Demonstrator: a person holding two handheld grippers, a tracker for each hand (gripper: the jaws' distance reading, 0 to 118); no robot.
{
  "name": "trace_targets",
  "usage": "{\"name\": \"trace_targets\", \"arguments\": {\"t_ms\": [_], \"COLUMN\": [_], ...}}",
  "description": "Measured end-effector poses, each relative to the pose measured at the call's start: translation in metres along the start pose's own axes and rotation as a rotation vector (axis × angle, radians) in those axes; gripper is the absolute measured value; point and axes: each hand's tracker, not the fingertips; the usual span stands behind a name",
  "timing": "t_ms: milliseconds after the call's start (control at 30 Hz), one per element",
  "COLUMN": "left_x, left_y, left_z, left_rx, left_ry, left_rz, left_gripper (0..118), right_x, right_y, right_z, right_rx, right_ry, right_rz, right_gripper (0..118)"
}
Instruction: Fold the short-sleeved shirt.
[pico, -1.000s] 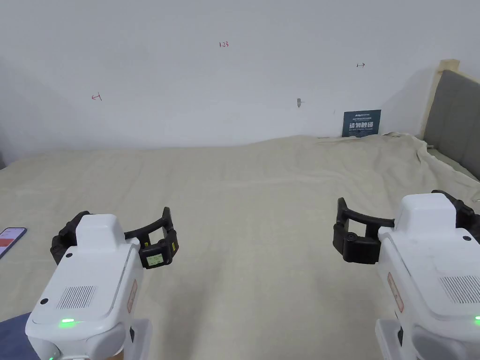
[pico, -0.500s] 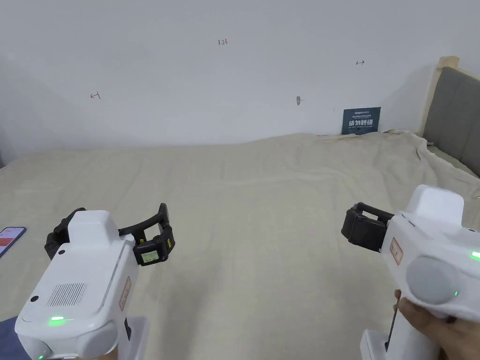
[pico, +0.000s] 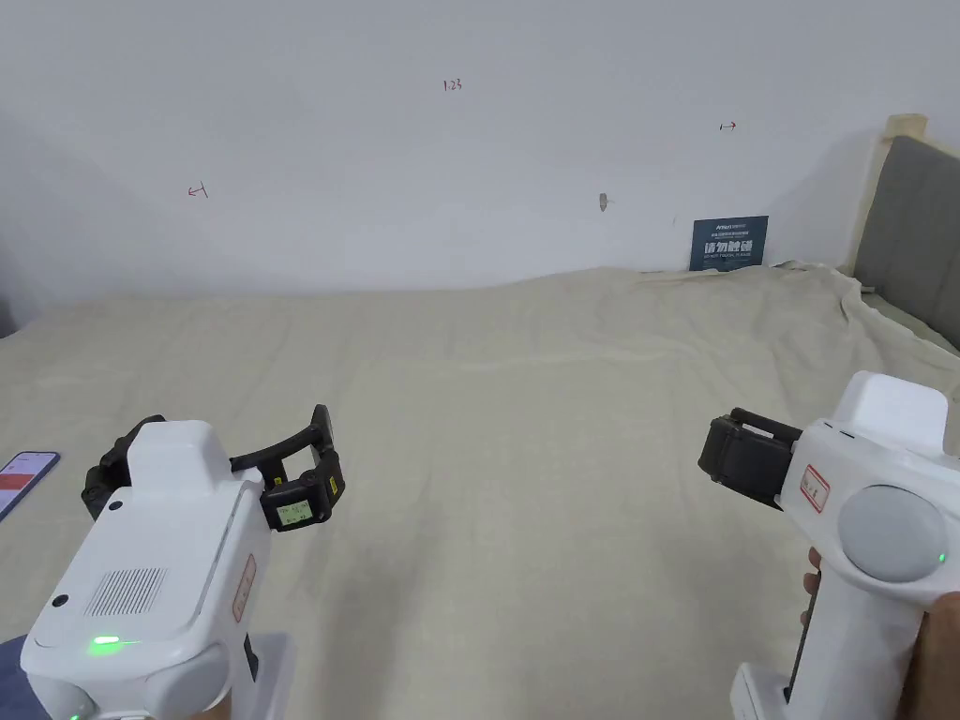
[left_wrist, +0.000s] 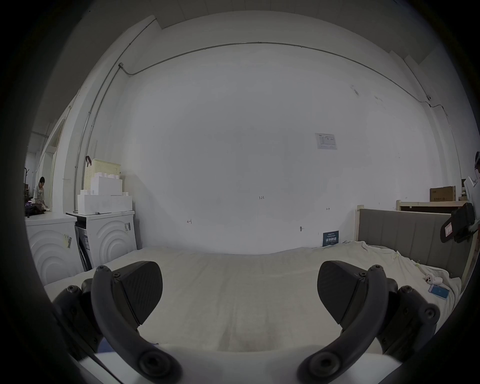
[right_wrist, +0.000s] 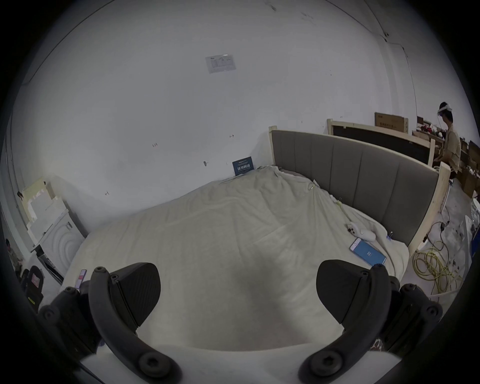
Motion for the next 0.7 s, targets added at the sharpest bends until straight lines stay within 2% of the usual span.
{"name": "trace_targets", "arguments": {"t_ms": [100,233,333,500,567,700], "left_x": [0.001,0.002,0.003,0.006,0.008,0.011], "left_y": [-0.001,-0.002,-0.003,-0.005,-0.005,-0.005], "left_z": [0.0,-0.001,-0.001,-0.002,-0.002,0.0], "left_rx": [-0.001,-0.001,-0.003,-0.005,-0.004,0.006], "left_ry": [-0.001,-0.006,-0.008,-0.009,-0.008,-0.011], "left_rz": [0.0,0.0,0.0,0.002,0.003,-0.005], "left_gripper": [118,118,118,118,118,118], "right_x": [0.0,-0.002,-0.001,-0.004,-0.005,-0.005], "right_y": [0.001,-0.004,-0.008,-0.025,-0.028,-0.031], "right_z": [-0.002,0.0,0.003,0.011,0.012,0.01], "right_rx": [-0.023,0.066,0.165,0.438,0.472,0.483], "right_ry": [0.02,0.037,0.121,0.183,0.199,0.183], "right_rz": [0.024,0.084,0.135,0.21,0.268,0.254], "right_gripper": [118,117,117,118,118,118]}}
